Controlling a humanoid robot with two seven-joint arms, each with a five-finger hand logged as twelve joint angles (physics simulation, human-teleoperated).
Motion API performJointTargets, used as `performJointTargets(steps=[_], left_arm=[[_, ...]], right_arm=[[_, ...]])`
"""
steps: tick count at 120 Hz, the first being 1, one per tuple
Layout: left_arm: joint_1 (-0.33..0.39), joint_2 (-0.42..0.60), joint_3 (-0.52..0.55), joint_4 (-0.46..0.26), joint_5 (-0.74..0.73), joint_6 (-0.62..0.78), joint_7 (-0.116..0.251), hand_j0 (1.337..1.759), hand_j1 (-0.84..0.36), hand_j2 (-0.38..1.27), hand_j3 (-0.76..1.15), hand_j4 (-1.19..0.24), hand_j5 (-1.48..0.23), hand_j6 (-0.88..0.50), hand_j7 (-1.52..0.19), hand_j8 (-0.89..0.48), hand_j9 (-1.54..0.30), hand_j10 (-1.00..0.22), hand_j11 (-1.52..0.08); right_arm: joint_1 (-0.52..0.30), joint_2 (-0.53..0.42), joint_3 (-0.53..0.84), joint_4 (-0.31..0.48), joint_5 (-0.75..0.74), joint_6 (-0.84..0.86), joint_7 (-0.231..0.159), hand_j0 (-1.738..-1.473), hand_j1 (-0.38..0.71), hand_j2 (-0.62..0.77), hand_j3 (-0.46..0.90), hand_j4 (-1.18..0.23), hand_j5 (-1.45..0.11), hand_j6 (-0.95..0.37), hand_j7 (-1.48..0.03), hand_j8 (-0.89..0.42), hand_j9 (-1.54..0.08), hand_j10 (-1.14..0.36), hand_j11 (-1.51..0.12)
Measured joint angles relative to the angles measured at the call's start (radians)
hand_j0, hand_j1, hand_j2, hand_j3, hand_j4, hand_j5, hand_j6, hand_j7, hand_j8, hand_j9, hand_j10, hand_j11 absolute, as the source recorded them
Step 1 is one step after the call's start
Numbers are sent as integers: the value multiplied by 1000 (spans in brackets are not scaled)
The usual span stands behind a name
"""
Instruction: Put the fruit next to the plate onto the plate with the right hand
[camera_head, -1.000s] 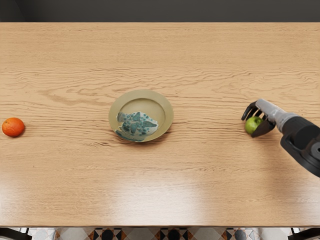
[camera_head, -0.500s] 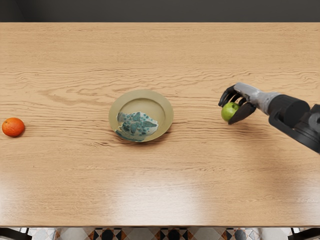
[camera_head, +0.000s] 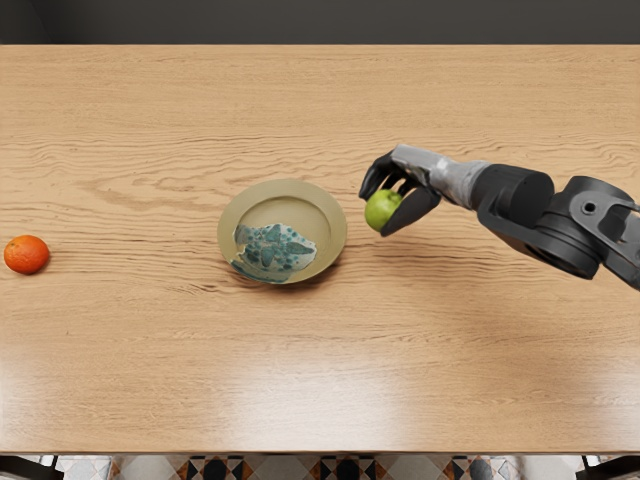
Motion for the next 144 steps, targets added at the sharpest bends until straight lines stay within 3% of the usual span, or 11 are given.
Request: performJointTargets(steps=[86,144], left_arm=[[0,0,0,0,0,0,0,1658,349,0,0,0,0,0,0,0,0,0,0],[0,0,0,0,0,0,0,1658,349,0,0,0,0,0,0,0,0,0,0]], right_arm=[[99,233,-13,-50,-11,15,-5,-1653,222,122,1,-677,-950,-501,-911,-395,-942,-546,-957],[139,317,-94,-119,-62,16,-7,-1652,217,114,0,-671,-935,-507,-901,-396,-940,-545,-959]])
